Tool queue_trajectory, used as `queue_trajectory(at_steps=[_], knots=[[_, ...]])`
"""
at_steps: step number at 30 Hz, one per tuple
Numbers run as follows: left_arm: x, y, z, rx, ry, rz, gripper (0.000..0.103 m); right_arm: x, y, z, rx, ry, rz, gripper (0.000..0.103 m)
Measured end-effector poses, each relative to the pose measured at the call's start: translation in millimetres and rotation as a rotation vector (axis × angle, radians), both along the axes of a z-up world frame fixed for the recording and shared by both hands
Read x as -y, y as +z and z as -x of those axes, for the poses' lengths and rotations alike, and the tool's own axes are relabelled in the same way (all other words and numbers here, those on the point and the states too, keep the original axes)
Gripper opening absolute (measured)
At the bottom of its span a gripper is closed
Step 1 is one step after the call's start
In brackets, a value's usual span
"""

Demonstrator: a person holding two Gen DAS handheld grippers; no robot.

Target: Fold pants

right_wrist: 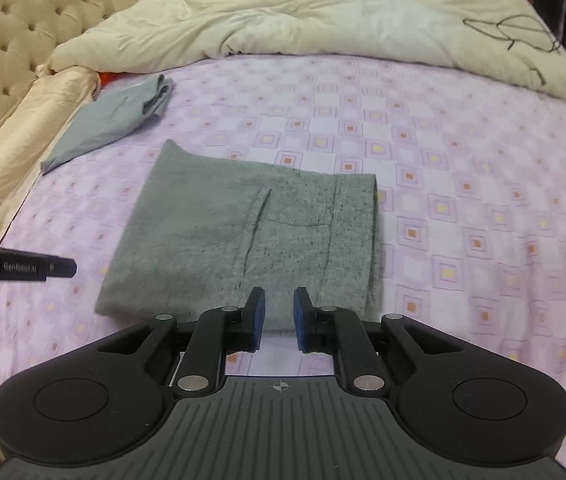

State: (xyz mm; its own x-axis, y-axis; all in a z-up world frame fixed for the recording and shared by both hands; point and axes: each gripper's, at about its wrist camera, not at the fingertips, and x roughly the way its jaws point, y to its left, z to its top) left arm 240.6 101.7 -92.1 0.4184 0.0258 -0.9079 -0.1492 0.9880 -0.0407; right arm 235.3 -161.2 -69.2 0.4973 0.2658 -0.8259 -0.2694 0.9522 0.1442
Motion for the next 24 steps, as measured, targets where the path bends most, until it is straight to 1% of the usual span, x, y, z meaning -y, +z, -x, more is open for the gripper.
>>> queue_trajectory(at_steps=[2, 5, 9, 18, 24], knots=[[10, 13, 12, 0.015, 0.012, -0.003, 0.021, 3, 7, 10, 0.001, -0.005, -0.002, 0.015], [21, 28, 27, 0.034, 0.02, -0.004, 0.022, 9, 18, 25, -0.001, -0.022, -0.032, 0.016], [33, 45, 51, 0.056, 0.023, -0.015, 0.022, 14, 36, 47, 0.024, -0.034, -0.052, 0.016], [55, 66, 99, 0.104, 0.014, -0.044, 0.022, 22, 61, 82, 0.103, -0.036, -0.073, 0.016], [66, 71, 117, 0.12, 0.022, -0.043, 0.022, 25, 70, 99, 0.13, -0.026, -0.072, 0.016]])
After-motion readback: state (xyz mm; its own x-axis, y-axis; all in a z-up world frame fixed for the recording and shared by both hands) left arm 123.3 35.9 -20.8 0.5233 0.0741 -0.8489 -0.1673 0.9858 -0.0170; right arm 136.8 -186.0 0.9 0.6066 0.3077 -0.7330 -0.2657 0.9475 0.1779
